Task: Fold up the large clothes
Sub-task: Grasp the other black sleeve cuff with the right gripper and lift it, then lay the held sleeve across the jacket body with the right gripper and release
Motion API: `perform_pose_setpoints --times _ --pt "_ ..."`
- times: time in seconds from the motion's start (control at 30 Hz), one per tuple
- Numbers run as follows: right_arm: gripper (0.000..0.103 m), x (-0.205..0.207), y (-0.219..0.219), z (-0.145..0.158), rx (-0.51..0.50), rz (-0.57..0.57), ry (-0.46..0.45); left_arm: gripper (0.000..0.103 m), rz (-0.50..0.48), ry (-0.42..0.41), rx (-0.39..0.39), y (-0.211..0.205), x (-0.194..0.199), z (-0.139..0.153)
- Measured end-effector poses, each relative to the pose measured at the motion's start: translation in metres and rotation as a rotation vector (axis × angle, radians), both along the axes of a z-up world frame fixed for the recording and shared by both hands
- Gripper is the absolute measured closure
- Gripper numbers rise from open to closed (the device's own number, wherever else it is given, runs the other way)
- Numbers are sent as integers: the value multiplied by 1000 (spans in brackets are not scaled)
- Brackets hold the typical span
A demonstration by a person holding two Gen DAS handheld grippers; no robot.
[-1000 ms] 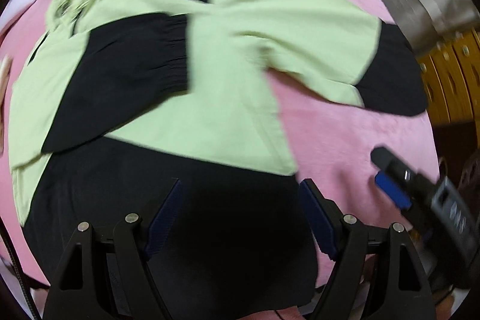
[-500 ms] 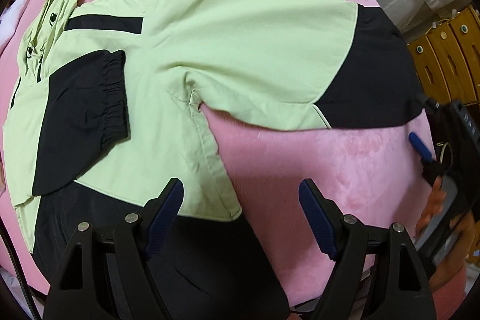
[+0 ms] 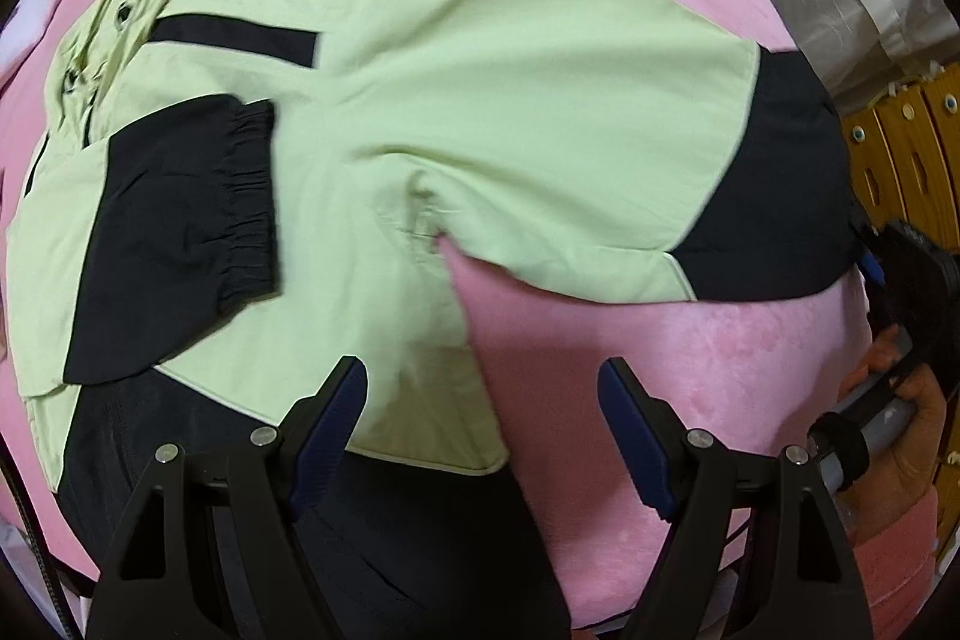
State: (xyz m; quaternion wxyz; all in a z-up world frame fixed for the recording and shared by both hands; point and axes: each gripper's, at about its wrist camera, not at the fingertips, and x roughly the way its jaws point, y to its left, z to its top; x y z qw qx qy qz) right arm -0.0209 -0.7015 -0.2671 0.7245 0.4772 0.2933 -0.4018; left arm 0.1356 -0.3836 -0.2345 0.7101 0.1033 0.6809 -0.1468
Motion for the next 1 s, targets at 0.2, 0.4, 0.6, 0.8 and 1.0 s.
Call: perform_pose_setpoints --times 0.2,0.4,0.6,0.8,1.0 --pt "95 -3 22 29 -97 -75 37 25 112 -34 -13 55 -1 14" --pt "95 3 58 86 -243 -71 5 25 213 -77 -11 122 0 22" --pt "96 39 136 157 -457 124 -64 25 288 -104 18 204 1 22" --pt "96 77 247 196 -617 339 -149 25 354 -119 -22 274 3 30" --pt "96 112 379 179 -723 623 -156 25 382 -144 -34 334 9 35"
